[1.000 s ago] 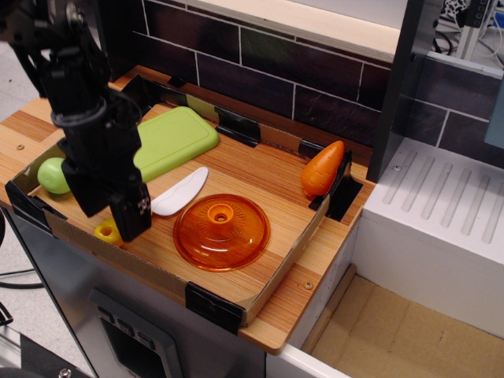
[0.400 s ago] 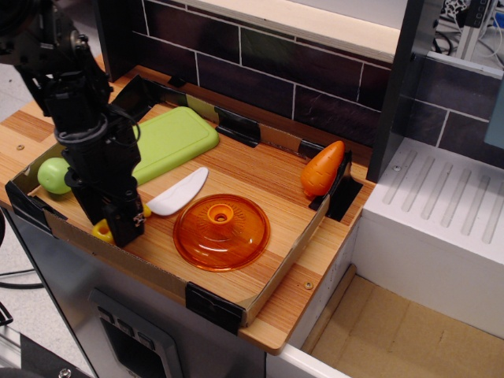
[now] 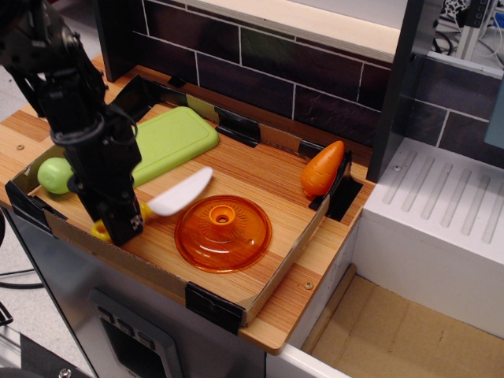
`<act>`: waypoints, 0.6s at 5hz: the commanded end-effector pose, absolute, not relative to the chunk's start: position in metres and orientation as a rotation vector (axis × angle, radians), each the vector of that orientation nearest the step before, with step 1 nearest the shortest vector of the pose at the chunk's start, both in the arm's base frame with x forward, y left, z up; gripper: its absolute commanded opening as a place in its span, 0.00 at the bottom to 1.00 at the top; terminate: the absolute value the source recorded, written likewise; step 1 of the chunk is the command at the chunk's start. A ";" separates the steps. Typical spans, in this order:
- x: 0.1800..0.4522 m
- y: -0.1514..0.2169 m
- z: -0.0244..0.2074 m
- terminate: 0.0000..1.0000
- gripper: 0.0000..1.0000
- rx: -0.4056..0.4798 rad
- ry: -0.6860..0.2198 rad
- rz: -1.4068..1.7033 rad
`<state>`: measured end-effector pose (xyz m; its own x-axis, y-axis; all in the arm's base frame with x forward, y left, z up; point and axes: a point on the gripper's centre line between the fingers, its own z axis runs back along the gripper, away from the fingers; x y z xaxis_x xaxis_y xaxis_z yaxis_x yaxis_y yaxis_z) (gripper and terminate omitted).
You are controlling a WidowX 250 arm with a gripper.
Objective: Put knife on cutting board
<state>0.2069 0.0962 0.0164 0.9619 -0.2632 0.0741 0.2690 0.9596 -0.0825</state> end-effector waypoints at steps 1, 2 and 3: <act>0.223 0.107 0.069 0.00 0.00 0.015 -0.270 -0.195; 0.236 0.121 0.088 0.00 0.00 0.035 -0.342 -0.154; 0.264 0.132 0.088 0.00 0.00 0.090 -0.246 -0.219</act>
<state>0.2592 0.1280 0.0714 0.9565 -0.2201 0.1915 0.2076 0.9747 0.0834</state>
